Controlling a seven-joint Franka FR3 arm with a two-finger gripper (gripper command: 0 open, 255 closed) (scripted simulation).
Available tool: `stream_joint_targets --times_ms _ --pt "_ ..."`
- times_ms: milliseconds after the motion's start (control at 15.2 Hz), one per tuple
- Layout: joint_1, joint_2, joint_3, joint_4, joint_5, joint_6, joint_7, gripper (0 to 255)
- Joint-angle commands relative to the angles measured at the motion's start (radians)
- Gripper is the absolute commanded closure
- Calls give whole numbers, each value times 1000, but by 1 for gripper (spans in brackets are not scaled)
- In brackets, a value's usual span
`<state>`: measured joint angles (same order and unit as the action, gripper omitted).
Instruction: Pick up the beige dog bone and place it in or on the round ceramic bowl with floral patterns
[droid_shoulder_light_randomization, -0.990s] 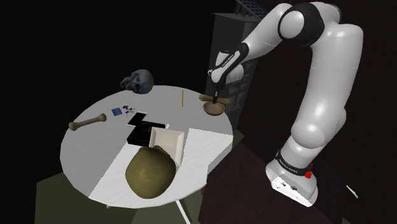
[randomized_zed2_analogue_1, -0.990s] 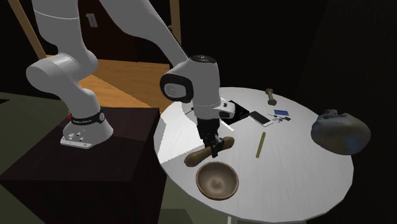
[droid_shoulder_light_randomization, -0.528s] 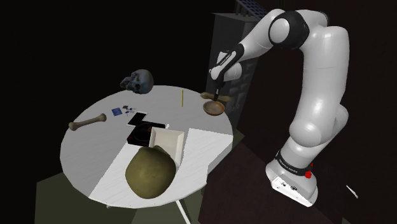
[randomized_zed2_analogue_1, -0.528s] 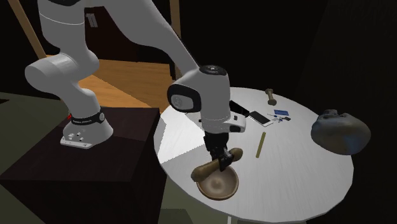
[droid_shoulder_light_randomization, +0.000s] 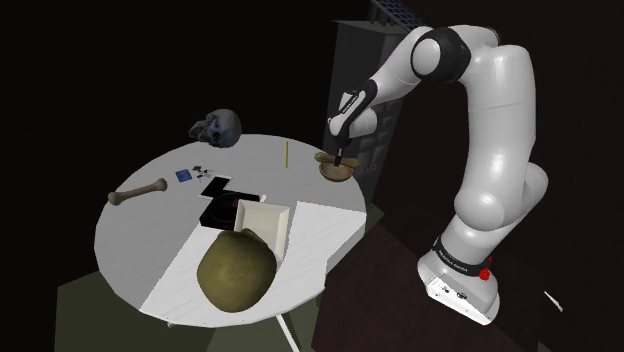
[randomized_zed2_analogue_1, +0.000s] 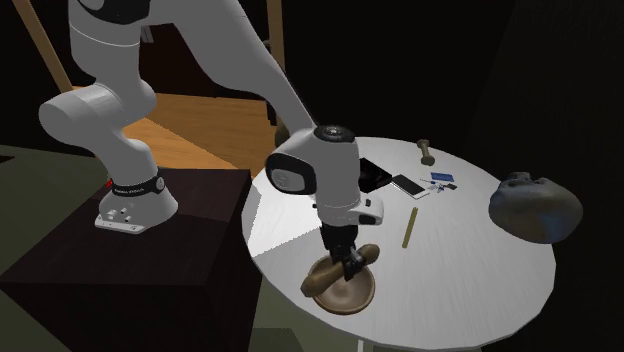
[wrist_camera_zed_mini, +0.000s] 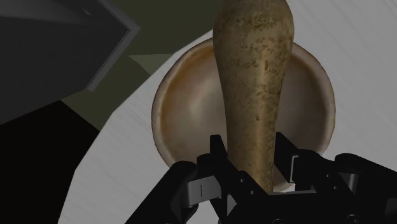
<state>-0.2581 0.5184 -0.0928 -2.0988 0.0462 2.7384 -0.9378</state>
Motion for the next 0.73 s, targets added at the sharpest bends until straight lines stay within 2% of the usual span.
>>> stream_joint_targets --times_ms 0,594,660 --pt "-2 26 3 6 3 21 -2 255" --pt "-3 34 4 8 4 27 -2 255" --pt "-3 34 4 8 4 27 -2 0"
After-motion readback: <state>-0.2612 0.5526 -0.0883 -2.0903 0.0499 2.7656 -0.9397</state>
